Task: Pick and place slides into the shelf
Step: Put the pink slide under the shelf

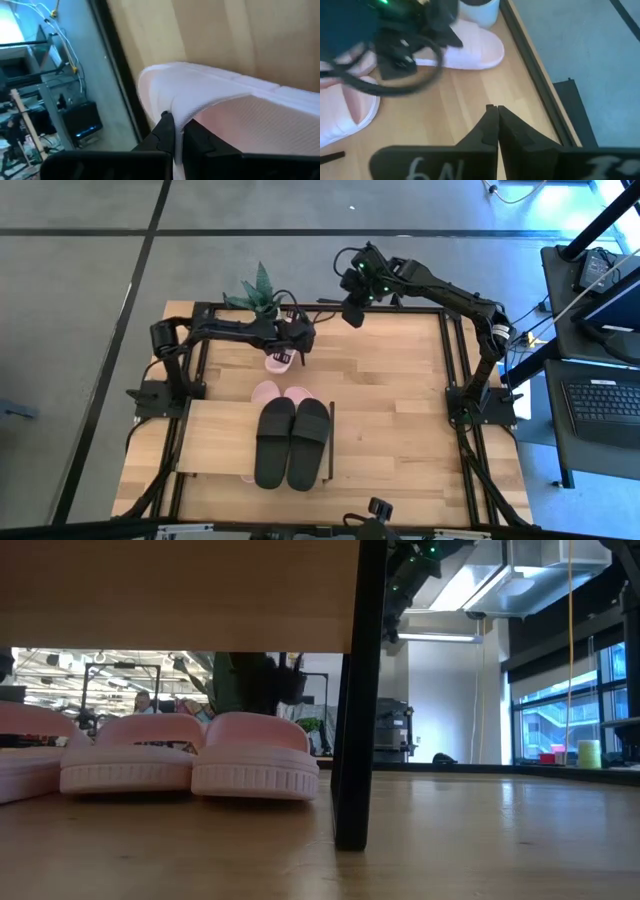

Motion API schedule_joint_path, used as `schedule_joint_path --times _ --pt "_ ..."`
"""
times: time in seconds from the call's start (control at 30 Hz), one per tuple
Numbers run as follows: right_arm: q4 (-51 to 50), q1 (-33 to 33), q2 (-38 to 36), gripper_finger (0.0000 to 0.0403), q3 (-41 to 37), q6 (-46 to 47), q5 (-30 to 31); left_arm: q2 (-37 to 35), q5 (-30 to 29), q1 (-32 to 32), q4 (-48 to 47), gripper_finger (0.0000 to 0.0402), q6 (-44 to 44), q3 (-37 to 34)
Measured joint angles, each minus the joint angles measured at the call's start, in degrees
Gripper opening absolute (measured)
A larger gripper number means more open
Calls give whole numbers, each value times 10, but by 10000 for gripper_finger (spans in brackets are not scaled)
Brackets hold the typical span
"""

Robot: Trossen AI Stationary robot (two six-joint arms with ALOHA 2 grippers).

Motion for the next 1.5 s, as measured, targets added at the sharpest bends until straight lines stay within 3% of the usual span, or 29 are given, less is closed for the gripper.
schedule_joint_path --times 0.23,0.4,0.57,0.8,0.93,1.03,1.27,1.5 --pt "-30 0 0 6 0 1 0 -80 3 -25 -141 3 -109 80" --pt "-48 0 0 6 0 0 0 -140 53 -45 -230 2 -201 160" --pt "-72 0 0 6 0 0 0 -199 130 -74 -297 2 -290 223" --pt "-104 3 0 6 0 -1 0 -268 298 -141 -401 2 -452 287" --pt "-114 8 0 6 0 2 0 -298 396 -203 -406 2 -552 301" --pt "-129 12 0 6 0 17 0 -313 435 -263 -406 2 -632 302" --pt "-163 17 0 6 0 48 -1 -319 455 -421 -402 2 -850 303" --pt "-165 17 0 6 0 110 -1 -271 439 -583 -401 2 -1060 303"
